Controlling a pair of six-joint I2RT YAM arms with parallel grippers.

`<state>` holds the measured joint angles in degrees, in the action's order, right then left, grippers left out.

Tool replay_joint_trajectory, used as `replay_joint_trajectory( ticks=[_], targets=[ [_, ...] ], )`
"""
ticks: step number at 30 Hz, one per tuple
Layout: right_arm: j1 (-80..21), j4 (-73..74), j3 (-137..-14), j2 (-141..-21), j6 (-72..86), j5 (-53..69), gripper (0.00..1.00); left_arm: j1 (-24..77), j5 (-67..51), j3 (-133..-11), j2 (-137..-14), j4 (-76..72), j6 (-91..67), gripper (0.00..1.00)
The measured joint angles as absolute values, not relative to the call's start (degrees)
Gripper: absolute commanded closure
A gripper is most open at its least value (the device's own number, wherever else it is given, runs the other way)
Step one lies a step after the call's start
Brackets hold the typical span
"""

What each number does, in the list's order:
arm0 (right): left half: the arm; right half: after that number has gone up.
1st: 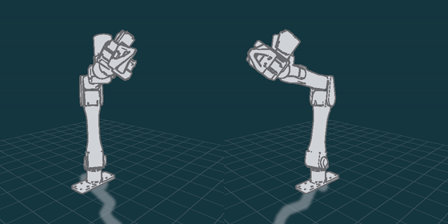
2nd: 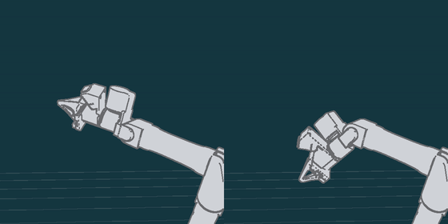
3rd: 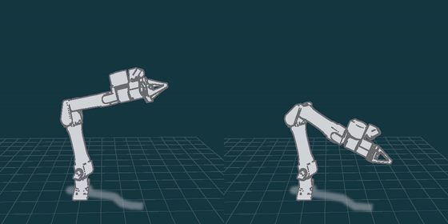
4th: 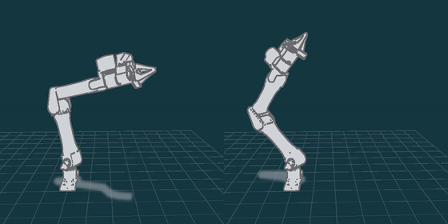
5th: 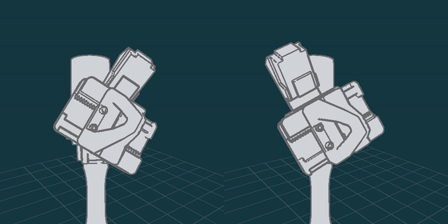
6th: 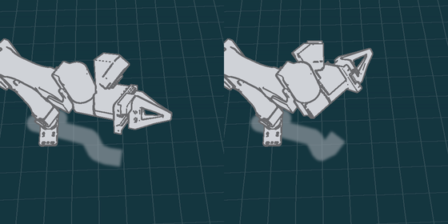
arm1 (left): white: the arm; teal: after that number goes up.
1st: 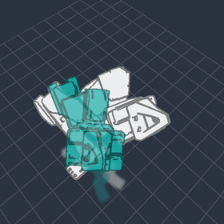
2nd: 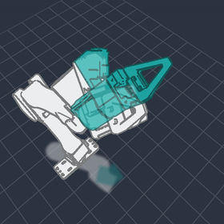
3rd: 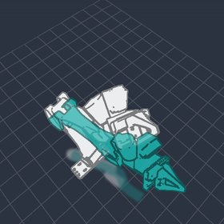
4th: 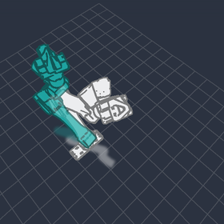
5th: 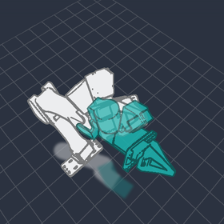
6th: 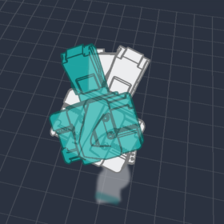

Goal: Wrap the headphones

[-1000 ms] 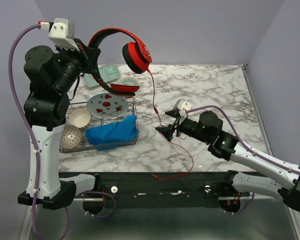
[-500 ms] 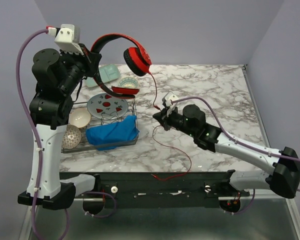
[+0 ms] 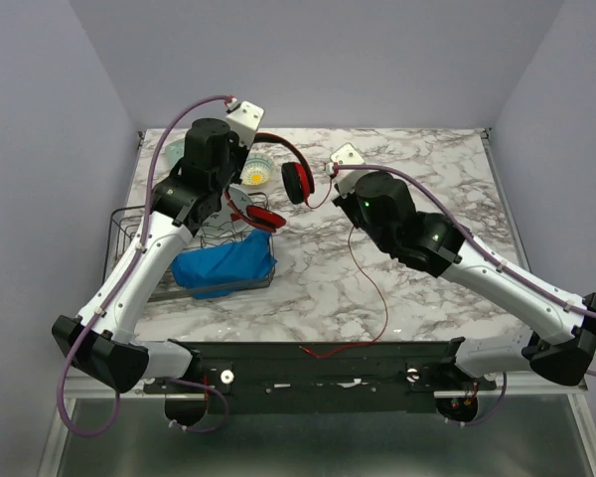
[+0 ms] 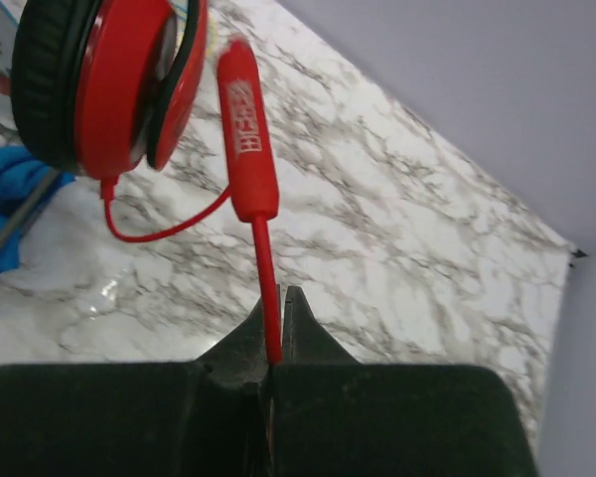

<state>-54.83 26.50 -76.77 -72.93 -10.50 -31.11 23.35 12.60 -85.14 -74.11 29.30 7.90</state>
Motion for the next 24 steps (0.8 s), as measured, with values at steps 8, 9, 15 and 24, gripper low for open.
replay_joint_trajectory(
  ticks=[8, 9, 15, 24],
  targets=[
    [-55.05, 31.86, -87.0, -78.11, -15.79, -37.19, 0.99, 33.89, 15.75, -80.84, -74.81, 29.56, 18.26, 1.0],
    [-55.05, 31.77, -87.77, -78.7, -16.51, -37.5, 0.99, 34.94, 15.73, -80.36, -74.76, 29.78, 19.16, 1.0],
    [-54.37, 31.53, -91.31, -81.32, -17.78, -37.28, 0.99, 37.26, 13.5, -79.33, -74.19, 31.92, 22.26, 1.0],
    [-47.77, 31.11, -94.61, -83.79, -17.32, -32.34, 0.99, 37.3, 1.04, -79.2, -69.19, 34.52, 22.61, 1.0]
  ],
)
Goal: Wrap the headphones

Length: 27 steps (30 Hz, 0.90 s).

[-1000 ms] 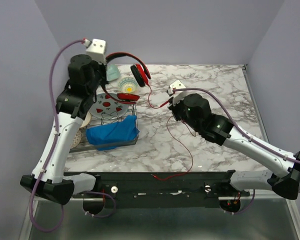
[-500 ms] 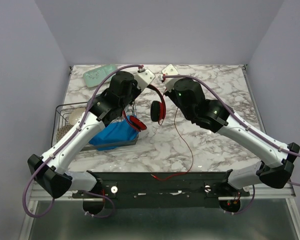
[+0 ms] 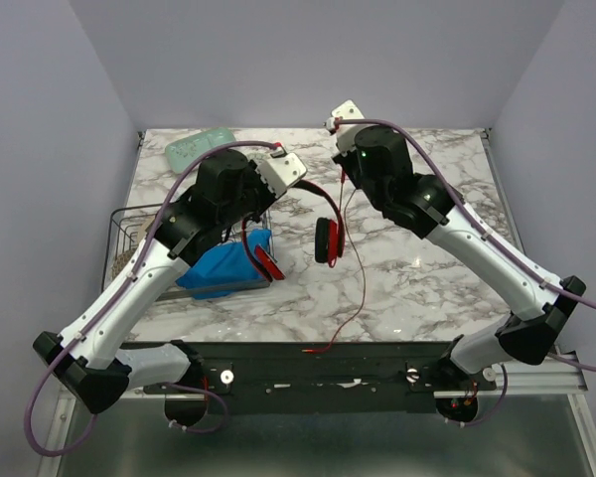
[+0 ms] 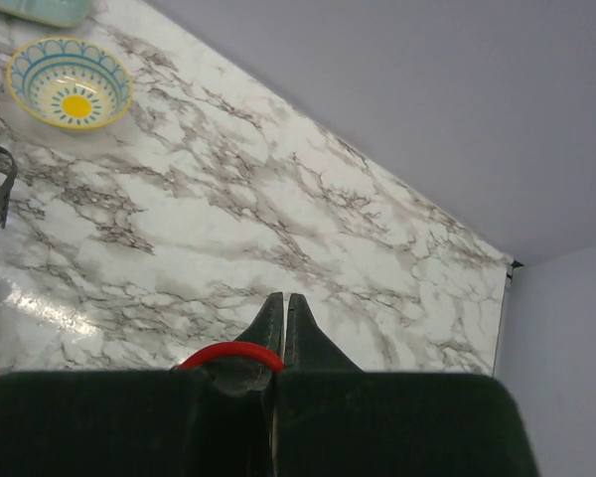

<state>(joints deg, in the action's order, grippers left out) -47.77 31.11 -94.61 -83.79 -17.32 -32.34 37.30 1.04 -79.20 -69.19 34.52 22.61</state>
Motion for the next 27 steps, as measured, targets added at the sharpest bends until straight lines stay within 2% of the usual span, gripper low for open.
replay_joint_trajectory(
  ticks=[9, 12, 13, 14, 20, 22, 23, 27],
  targets=[
    [-45.01, 31.7, -96.47, -87.0, -14.37, -22.48, 0.99, 37.56, -8.19, -79.22, -66.74, 35.97, 22.24, 1.0],
    [-43.16, 30.85, -95.72, -86.5, -12.93, -16.38, 0.91, 37.36, -10.0, -79.7, -66.67, 36.58, 21.06, 1.0],
    [-42.74, 29.93, -94.54, -85.93, -12.84, -14.68, 0.8, 37.17, -10.72, -80.2, -66.67, 36.73, 20.43, 1.0],
    [-42.26, 28.88, -92.44, -84.79, -12.32, -11.51, 0.75, 36.91, -11.57, -80.95, -66.67, 37.08, 19.57, 1.0],
    [-40.93, 19.18, -82.76, -80.75, -12.43, 2.33, 0.66, 35.57, -18.2, -87.92, -66.87, 40.51, 11.29, 1.0],
    [-40.6, 16.43, -80.97, -80.51, -12.29, 5.96, 0.62, 35.42, -18.35, -91.64, -67.18, 41.28, 8.14, 1.0],
    [-40.45, 14.48, -79.92, -80.51, -11.84, 8.73, 0.55, 35.33, -18.35, -93.12, -67.26, 41.28, 7.22, 1.0],
    [-40.27, 8.93, -78.5, -80.71, -9.58, 15.07, 0.49, 33.5, -18.74, -97.62, -67.05, 41.21, 2.04, 1.0]
  ],
)
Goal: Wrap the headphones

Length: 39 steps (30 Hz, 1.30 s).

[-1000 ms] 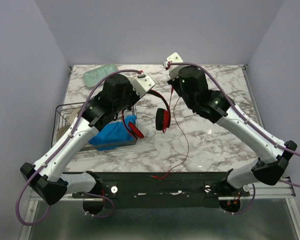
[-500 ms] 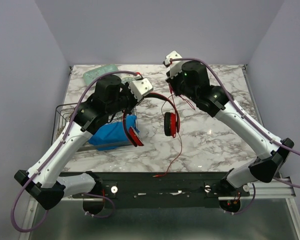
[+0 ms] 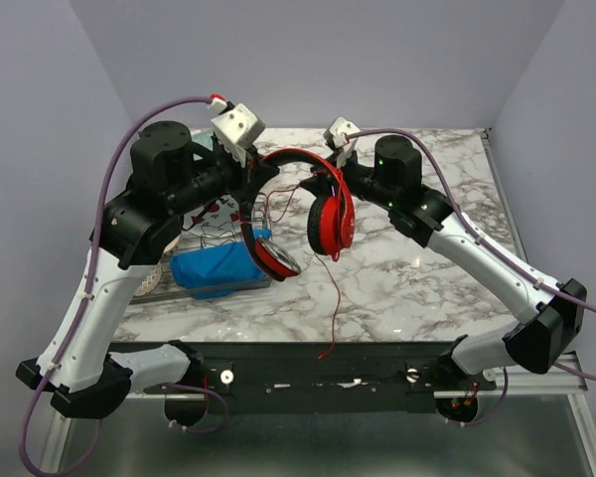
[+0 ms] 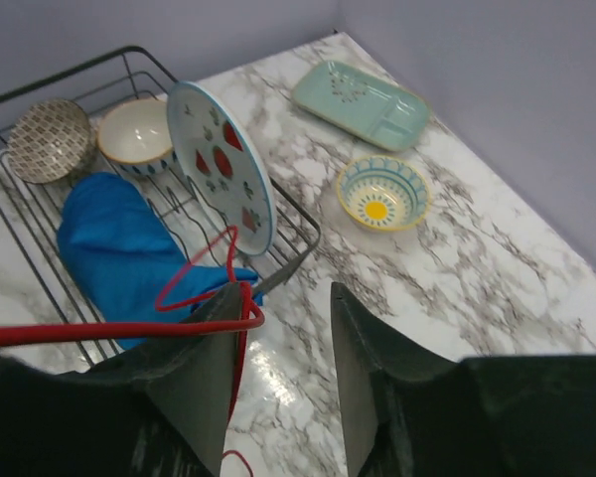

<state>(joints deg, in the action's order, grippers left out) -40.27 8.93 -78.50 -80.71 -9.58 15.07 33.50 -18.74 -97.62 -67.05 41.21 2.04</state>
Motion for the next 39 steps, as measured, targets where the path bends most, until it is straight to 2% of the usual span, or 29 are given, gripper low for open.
replay_joint_trajectory(
  ticks=[7, 18, 25, 28, 31, 32, 34, 35, 39],
  targets=[
    [-40.27, 0.75, -78.3, -83.0, -3.29, 23.0, 0.46, 25.82, -20.88, -98.04, -66.83, 39.79, -9.58, 1.0],
    [-40.27, -1.43, -69.34, -85.3, 2.09, 23.31, 0.34, 20.84, -17.52, -103.92, -67.07, 37.21, -19.27, 1.0],
    [-40.27, -2.11, -66.08, -85.3, 3.7, 23.35, 0.34, 17.08, -16.27, -106.0, -67.92, 36.03, -23.38, 1.0],
    [-40.27, -2.42, -65.12, -85.3, 4.25, 23.38, 0.37, 15.94, -15.46, -106.41, -69.01, 35.99, -23.94, 1.0],
    [-40.27, -2.98, -63.46, -85.3, 4.82, 23.38, 0.63, 14.11, -14.63, -106.72, -70.11, 36.03, -24.67, 1.0],
    [-40.27, -3.14, -62.81, -85.3, 5.19, 23.35, 0.82, 13.3, -14.55, -106.83, -70.39, 36.03, -25.04, 1.0],
    [-40.27, -3.2, -61.76, -85.36, 5.63, 23.4, 0.95, 11.33, -14.41, -107.13, -71.09, 35.97, -26.59, 1.0],
    [-40.27, -3.18, -61.32, -85.56, 5.89, 23.51, 0.99, 10.68, -14.35, -107.15, -71.31, 35.86, -27.35, 1.0],
    [-40.27, -3.44, -61.01, -86.98, 7.27, 24.45, 0.99, 5.89, -14.31, -107.15, -72.99, 35.2, -32.73, 1.0]
  ],
)
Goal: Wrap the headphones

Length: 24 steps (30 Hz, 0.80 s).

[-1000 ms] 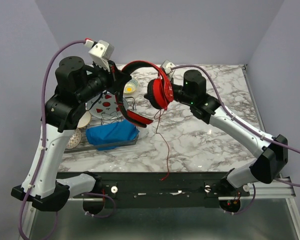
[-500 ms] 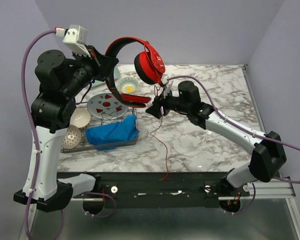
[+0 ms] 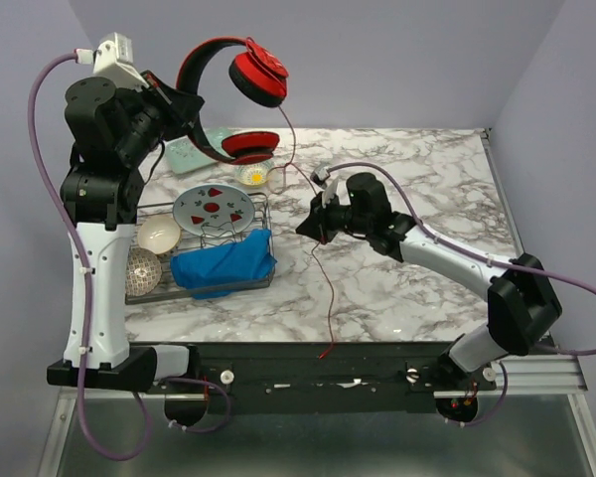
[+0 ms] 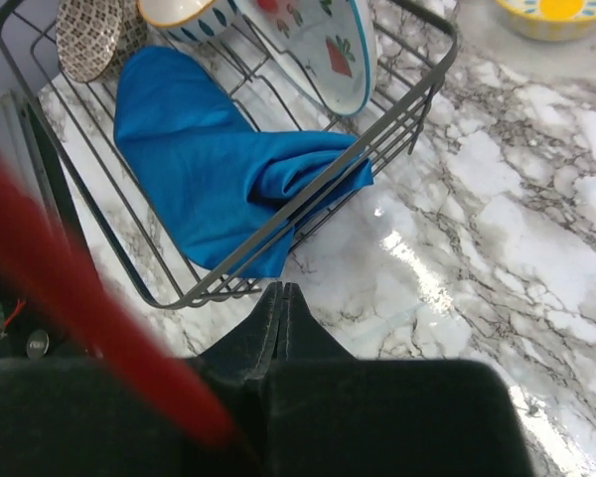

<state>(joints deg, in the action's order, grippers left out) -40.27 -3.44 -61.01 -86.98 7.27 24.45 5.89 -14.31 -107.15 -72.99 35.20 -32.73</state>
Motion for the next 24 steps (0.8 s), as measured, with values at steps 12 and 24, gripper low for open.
replay_joint_trajectory(
  ticks=[12, 24],
  targets=[
    [-48.66, 7.14, -76.12, -102.56, 6.68, 23.53, 0.99, -10.83, -18.28, -105.97, -80.27, 31.38, -52.9, 1.0],
    [-75.94, 32.32, -97.19, -103.92, -6.09, 12.16, 0.99, -12.47, 4.08, -110.54, -85.76, 27.88, -42.3, 1.0]
  ],
)
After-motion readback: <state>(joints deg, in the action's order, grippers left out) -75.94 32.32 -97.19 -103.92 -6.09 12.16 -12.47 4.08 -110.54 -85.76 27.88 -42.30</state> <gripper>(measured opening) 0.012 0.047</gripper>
